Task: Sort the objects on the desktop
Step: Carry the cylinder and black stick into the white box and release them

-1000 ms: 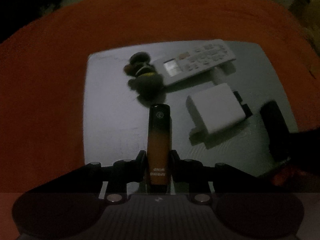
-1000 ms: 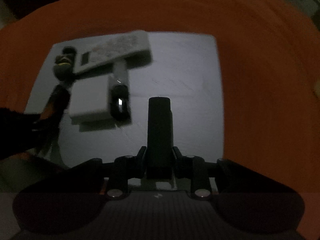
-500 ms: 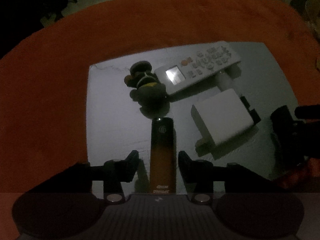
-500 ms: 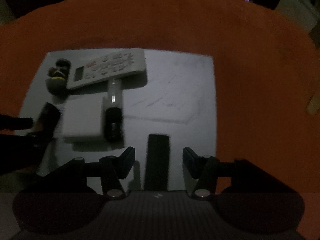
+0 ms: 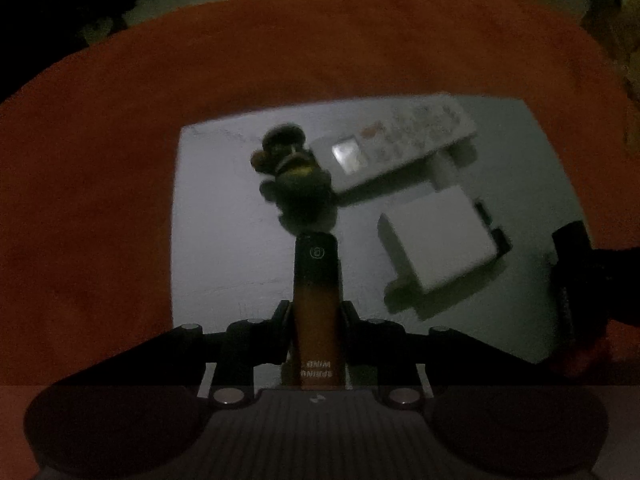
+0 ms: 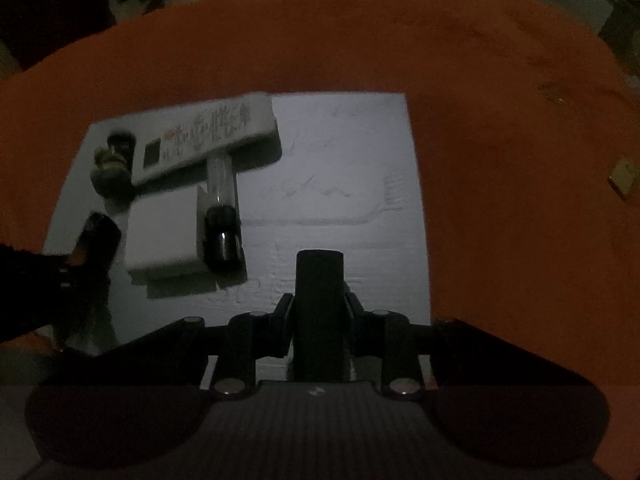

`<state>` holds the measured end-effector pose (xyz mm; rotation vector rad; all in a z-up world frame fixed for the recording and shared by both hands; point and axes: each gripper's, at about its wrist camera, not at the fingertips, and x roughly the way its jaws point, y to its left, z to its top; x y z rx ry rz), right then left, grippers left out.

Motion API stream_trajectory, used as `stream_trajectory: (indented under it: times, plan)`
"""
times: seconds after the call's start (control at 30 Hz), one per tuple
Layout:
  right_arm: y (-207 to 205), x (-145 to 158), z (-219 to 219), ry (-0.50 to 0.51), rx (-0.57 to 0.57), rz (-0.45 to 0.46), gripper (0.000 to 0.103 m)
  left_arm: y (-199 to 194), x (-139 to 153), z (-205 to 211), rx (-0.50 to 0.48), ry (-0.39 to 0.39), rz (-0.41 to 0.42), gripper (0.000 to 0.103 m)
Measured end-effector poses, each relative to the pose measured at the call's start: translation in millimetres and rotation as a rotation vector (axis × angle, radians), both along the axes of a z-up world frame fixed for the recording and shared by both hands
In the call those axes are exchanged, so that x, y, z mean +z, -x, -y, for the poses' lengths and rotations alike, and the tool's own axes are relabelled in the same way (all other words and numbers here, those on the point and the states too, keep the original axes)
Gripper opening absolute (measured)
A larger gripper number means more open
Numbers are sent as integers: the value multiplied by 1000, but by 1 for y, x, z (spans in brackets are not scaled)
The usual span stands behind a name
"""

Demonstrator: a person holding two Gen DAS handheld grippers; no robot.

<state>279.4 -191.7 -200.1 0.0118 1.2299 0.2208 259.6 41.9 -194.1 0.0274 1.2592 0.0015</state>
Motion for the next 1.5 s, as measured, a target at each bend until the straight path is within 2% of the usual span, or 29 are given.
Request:
stream_trajectory:
  times: [0.1,0.23,0.27,0.4,0.63,0.83,0.87,1.03,1.17,1.3,1.5]
  plan:
    - [2,22,5,-44,-23,41,28,2,19,-2,20,22,44,21]
    - [18,52,9,-45,-78,193,28,9,48,-6,59,84,125,21]
    - [22,56,10,-73,-82,211,28,11,53,-5,56,104,131,21]
    - [24,67,20,-182,-136,190,28,16,64,0,58,133,136,21]
    - [33,91,20,-174,-89,181,28,32,81,13,0,152,152,21]
    - [58,130,24,-218,-36,221,28,56,106,17,-52,251,218,21]
    - [63,136,23,-223,-30,230,28,61,110,18,-55,269,226,21]
    - [98,164,22,-228,-6,248,28,87,122,27,-79,259,259,21]
    - [133,179,16,-203,30,247,28,115,130,25,-91,281,251,21]
    - [167,189,13,-209,64,245,28,146,130,14,-97,337,204,21]
    - [211,196,10,-248,103,238,28,191,133,0,-110,311,208,21]
